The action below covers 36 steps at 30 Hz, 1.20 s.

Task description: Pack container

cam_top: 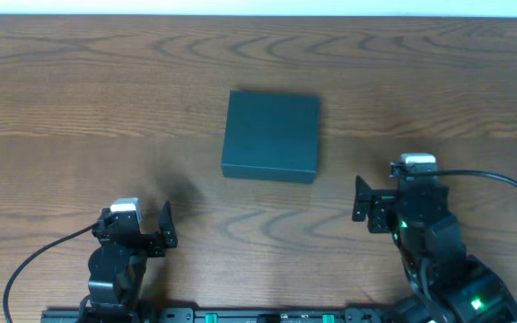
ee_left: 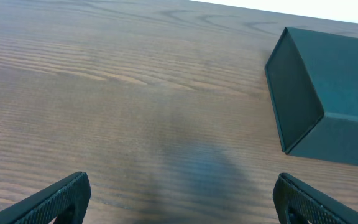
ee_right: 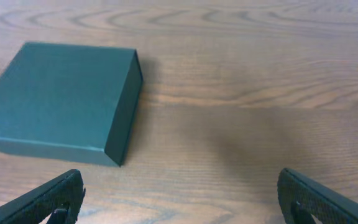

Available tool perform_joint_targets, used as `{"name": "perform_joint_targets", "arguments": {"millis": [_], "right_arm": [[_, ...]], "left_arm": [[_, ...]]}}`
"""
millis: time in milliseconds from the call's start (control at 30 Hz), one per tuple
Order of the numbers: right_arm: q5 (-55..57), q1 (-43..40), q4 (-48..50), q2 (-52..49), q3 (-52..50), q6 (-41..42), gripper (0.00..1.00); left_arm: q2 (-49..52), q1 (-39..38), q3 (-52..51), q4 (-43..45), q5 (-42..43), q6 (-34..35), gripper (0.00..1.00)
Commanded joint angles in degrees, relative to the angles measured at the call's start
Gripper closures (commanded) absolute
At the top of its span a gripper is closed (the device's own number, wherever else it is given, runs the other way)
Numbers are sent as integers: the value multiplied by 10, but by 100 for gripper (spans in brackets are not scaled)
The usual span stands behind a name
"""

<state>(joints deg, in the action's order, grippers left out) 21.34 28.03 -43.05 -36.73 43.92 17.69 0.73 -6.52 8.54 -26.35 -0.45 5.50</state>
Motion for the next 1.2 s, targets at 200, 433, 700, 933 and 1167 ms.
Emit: {"name": "perform_joint_targets", "arguments": {"millis": [200, 433, 700, 933, 1167], "right_arm": [[16, -105, -3, 170, 6, -10, 1], [2, -176, -79, 267, 3, -10, 1], [-81, -215, -107, 358, -83, -10, 1], [-83, -225, -57, 364, -190, -1, 1], [-83, -225, -10, 364, -313, 92, 1]], "left_arm": [[-5, 3, -11, 2, -11, -10, 5], [-5, 3, -11, 2, -11, -10, 5], [-5, 3, -11, 2, -11, -10, 5], [-5, 3, -11, 2, -11, -10, 5], [-5, 3, -11, 2, -11, -10, 5]]}}
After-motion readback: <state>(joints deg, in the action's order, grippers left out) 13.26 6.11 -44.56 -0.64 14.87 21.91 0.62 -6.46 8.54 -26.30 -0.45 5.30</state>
